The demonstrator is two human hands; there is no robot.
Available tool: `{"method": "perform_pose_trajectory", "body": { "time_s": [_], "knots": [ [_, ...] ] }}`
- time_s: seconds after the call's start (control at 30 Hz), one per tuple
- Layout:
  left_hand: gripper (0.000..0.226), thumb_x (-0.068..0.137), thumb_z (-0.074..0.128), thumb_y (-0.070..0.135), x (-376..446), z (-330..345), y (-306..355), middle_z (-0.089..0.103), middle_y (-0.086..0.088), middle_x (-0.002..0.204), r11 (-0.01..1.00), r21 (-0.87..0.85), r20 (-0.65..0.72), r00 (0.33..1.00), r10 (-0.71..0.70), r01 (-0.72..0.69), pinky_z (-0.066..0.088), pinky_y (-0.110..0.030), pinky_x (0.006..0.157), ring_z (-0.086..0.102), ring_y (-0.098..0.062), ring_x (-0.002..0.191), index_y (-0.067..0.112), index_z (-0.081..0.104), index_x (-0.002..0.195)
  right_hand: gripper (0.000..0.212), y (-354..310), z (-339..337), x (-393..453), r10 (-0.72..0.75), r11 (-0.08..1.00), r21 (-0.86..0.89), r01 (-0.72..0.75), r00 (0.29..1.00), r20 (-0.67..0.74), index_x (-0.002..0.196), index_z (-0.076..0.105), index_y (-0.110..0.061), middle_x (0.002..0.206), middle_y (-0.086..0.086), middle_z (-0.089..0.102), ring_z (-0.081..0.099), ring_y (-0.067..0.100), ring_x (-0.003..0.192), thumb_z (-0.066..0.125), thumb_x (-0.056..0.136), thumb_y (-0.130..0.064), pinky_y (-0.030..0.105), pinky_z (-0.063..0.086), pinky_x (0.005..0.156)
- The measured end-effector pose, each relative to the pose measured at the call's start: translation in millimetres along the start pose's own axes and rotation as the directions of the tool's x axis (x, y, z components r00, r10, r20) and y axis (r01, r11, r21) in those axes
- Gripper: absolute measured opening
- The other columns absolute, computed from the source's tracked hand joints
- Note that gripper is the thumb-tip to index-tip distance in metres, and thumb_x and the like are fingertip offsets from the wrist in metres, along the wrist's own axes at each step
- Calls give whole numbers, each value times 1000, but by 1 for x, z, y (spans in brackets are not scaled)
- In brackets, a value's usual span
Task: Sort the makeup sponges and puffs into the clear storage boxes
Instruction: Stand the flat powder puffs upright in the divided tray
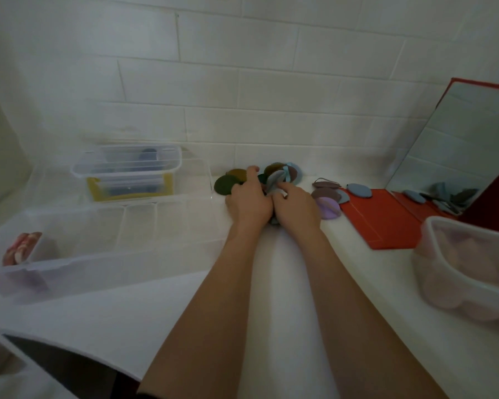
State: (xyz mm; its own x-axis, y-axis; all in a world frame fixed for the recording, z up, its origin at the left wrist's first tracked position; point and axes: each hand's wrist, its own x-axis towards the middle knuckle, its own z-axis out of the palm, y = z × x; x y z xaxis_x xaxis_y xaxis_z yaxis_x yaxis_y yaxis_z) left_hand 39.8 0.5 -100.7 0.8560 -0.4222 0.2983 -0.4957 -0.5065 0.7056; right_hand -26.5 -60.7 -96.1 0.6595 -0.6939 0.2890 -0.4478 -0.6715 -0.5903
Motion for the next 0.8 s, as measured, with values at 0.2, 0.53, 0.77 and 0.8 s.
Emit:
{"method": "perform_pose_trajectory", "body": {
  "time_s": [0.2, 0.53, 0.77, 0.8],
  "knots": [
    [26, 92, 48, 34, 8, 7, -3, 62, -7, 111, 989, 148, -6, 1000, 22, -20, 43, -39, 86, 53, -29, 106, 23, 59, 113, 36, 2, 4, 2, 2, 998, 61, -2, 1000, 2, 122, 63, -23, 122, 4, 64, 58, 24, 110, 42, 92, -23, 27, 40, 81],
    [11, 89, 48, 11, -3, -18, 20, 58, -8, 78, 5, -916, 391, 897, -205, 400, 47, -25, 57, 56, -18, 70, 7, 57, 83, 4, 3, -11, 6, 127, 202, 961, -187, 978, 164, 90, 58, -20, 85, -1, 64, 60, 9, 74, 58, 93, -17, 18, 46, 51],
    [14, 94, 50, 12, -3, -17, 15, 65, -3, 72, 9, -899, 435, 894, -111, 438, 50, -17, 49, 62, -10, 59, 10, 61, 85, 23, 2, -11, 10, 26, -92, 979, -183, 982, 186, 116, 56, 0, 89, 8, 68, 67, 12, 73, 50, 95, -6, 21, 55, 62],
    [14, 94, 50, 10, -3, -14, 12, 64, -4, 77, 49, -903, 417, 899, -130, 426, 51, -17, 50, 62, -10, 63, 11, 61, 85, 24, 1, -12, 9, 4, -82, 978, -193, 981, 194, 117, 56, 1, 91, 9, 68, 67, 13, 76, 49, 95, -5, 21, 56, 65]
  ]
}}
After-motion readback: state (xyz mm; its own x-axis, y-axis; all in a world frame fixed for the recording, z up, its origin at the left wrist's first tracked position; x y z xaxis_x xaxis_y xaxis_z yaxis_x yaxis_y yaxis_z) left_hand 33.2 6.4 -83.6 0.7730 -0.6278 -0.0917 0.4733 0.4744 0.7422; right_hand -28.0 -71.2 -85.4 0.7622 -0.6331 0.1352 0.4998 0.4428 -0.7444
